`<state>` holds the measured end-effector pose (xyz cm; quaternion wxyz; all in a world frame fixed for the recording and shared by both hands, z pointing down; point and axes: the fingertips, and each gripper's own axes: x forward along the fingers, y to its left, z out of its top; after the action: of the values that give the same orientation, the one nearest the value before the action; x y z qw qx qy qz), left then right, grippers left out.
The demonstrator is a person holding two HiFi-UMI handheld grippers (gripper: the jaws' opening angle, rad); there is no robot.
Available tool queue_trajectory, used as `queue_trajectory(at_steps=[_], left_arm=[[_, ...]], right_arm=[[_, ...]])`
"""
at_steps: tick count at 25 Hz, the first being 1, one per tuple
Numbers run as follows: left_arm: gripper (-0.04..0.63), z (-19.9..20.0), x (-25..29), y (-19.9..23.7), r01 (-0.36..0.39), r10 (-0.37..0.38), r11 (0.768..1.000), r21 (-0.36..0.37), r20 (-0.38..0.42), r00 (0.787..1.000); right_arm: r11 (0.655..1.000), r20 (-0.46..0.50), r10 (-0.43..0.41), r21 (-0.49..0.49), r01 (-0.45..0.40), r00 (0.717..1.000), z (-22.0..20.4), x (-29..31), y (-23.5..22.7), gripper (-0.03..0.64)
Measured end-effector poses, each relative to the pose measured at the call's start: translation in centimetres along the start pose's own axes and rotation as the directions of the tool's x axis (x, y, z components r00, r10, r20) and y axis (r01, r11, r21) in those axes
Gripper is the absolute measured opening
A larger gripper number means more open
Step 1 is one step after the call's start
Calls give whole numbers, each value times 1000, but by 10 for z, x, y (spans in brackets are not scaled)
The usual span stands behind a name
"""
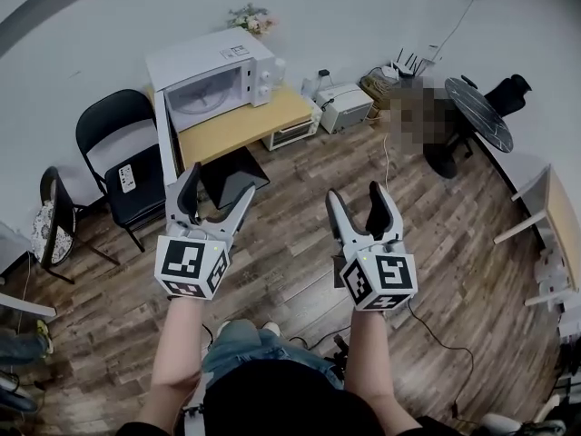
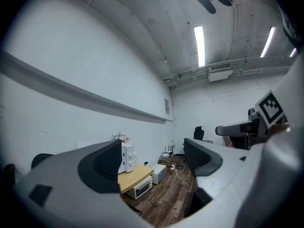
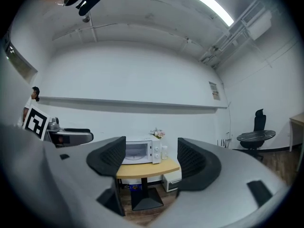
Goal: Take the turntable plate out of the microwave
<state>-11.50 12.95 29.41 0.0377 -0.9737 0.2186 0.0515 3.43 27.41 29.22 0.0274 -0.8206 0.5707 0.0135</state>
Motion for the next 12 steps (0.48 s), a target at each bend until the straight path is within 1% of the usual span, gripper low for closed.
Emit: queue_trajectory(at_steps=[6,12], left_arm=[[402,-6,34,-3,12,-12,1000,4,-11,1000],[400,-23,90,8,15,-16,999,-29,-28,999]], right_arm=[[1000,-20,-9,10,10,1000,-6,22,-22,347],[1000,-31,-14,-27,14,999,-8,65,-44,347]])
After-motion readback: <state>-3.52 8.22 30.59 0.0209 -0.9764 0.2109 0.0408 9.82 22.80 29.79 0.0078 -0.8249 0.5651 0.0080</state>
